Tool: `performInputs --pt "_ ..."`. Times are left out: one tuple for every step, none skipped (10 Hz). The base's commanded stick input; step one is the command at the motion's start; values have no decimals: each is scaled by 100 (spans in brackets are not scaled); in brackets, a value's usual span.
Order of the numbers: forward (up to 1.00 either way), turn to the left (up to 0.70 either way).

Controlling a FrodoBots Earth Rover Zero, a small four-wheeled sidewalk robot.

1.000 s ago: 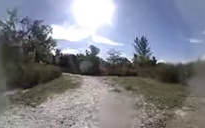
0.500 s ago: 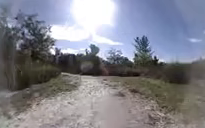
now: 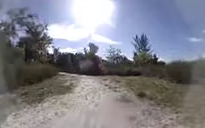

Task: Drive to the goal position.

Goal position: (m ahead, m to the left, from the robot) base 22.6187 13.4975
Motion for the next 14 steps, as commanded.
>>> performInputs --pt "85 0" --pt "85 0" --pt "85 0" --pt "85 0" --pt "85 0" --pt "85 0" --pt "85 0" --pt "85 0" --pt "85 0" --pt "85 0" --pt "85 0" --pt "85 0" --pt "85 0" --pt "85 0"
